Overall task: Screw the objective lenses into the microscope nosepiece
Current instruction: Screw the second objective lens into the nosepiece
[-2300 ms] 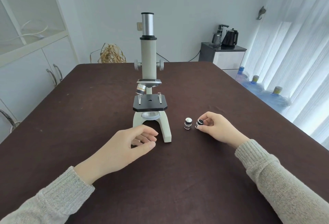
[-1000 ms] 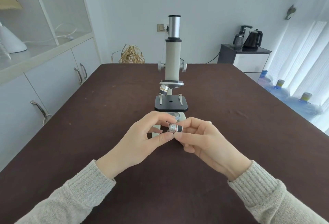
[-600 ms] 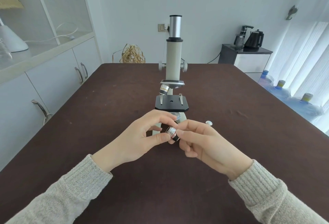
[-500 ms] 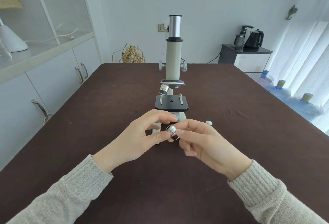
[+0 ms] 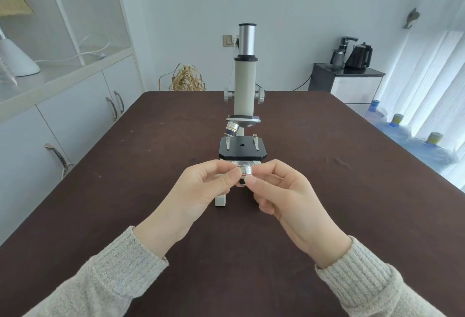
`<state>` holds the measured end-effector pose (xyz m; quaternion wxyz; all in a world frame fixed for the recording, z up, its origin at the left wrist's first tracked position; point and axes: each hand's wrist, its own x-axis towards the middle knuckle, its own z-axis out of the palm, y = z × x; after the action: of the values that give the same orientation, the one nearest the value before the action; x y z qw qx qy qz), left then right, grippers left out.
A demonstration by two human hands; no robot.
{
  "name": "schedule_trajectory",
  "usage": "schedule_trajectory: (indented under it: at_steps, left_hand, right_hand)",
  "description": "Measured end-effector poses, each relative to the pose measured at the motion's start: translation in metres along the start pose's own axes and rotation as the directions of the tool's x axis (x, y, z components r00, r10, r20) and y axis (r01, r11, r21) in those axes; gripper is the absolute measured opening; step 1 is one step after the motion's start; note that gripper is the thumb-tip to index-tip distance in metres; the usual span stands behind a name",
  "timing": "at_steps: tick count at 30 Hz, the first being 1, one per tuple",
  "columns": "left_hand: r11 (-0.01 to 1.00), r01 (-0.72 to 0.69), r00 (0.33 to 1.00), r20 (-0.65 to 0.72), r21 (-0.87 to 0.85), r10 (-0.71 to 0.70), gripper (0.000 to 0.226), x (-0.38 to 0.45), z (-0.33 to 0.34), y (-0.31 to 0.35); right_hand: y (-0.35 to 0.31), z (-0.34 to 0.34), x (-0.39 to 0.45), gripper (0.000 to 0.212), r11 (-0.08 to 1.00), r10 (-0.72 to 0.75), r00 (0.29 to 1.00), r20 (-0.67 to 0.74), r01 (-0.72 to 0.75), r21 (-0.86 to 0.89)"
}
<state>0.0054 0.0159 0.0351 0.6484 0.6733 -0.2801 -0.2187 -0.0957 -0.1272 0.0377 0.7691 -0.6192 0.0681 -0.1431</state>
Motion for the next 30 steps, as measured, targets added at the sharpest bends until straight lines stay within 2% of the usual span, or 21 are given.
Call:
schedule_trajectory:
  at_steps: [7,15,16,18,20,21,25,30]
  left_hand:
    - [0.991,0.091,0.996,0.026,-0.101,-0.088,0.050,0.001,0.000,0.002]
    - [0.989,0.103,0.995,0.002,-0.102,-0.103,0.043,0.002,-0.001,0.008]
    - [0.995,0.083,0.996,-0.020,-0.056,-0.084,0.037,0.002,-0.002,0.010]
    - [0.976,-0.052,0.992,-0.104,0.210,0.075,0.019,0.002,-0.005,0.013]
    - [0.860,-0.193,0.940,-0.162,0.472,0.299,0.009,0.003,-0.009,0.019]
    - [0.819,-0.240,0.909,-0.176,0.521,0.378,0.007,0.004,-0.010,0.024]
    - [0.769,-0.333,0.833,-0.212,0.546,0.511,0.008,0.022,-0.019,0.045]
    - [0.791,-0.325,0.819,-0.264,0.518,0.509,0.015,0.062,-0.031,0.061]
  right_hand:
    - [-0.002,0.002,0.002,0.012,0.999,-0.003,0.999,-0.037,0.002,-0.032]
    - [-0.003,0.001,0.004,0.012,0.999,-0.034,0.998,-0.058,0.032,-0.036]
    - [-0.004,0.001,0.005,0.012,0.999,-0.036,0.997,-0.067,0.034,-0.032]
    - [-0.006,0.000,0.006,0.015,0.999,-0.038,0.995,-0.087,0.035,-0.041]
    - [-0.008,-0.003,0.008,0.019,0.997,-0.047,0.993,-0.105,0.040,-0.066]
    - [-0.008,-0.004,0.009,0.019,0.996,-0.053,0.992,-0.112,0.046,-0.070]
    - [-0.008,-0.010,0.011,0.016,0.995,-0.062,0.989,-0.133,0.051,-0.084]
    - [-0.006,-0.013,0.014,0.010,0.996,-0.062,0.987,-0.151,0.050,-0.079]
